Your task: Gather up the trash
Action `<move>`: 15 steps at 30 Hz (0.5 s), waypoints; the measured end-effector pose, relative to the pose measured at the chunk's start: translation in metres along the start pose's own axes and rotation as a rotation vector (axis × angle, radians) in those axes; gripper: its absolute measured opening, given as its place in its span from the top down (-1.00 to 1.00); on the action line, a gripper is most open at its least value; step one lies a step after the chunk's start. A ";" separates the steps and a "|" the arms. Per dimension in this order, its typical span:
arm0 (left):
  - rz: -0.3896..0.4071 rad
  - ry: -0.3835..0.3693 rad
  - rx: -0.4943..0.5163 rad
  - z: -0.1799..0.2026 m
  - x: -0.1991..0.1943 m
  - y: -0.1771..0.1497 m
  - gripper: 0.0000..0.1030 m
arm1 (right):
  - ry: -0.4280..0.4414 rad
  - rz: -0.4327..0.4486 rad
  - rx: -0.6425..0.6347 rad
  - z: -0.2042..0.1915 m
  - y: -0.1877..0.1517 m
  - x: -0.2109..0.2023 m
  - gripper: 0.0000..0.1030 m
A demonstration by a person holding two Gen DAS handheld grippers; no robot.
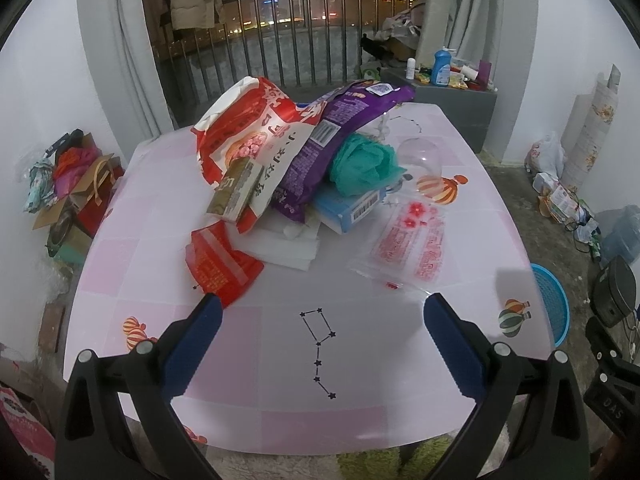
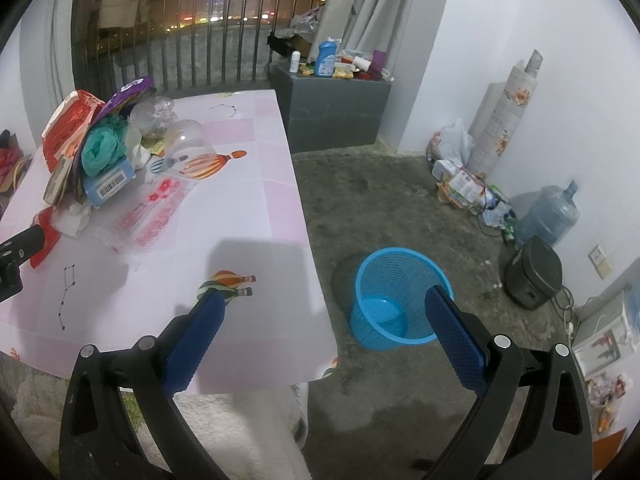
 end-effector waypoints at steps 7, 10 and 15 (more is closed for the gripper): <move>-0.001 0.001 -0.002 0.000 0.001 0.000 -0.91 | 0.002 0.000 0.000 0.000 0.000 0.000 -0.85; 0.000 0.003 -0.003 -0.001 0.001 -0.001 -0.91 | 0.003 0.001 0.001 -0.001 0.000 0.000 -0.85; 0.001 0.005 -0.009 -0.004 0.001 -0.003 -0.91 | 0.003 -0.001 0.000 0.001 0.000 0.000 -0.85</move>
Point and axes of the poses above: each gripper's, at about its wrist camera, not at the fingertips, and x roughly the way its jaws point, z to its right, y to its top, the point moved 4 cm from there along x, roughly the way its jaws point, and after that the axes turned 4 degrees about -y, right-handed, at the moved point
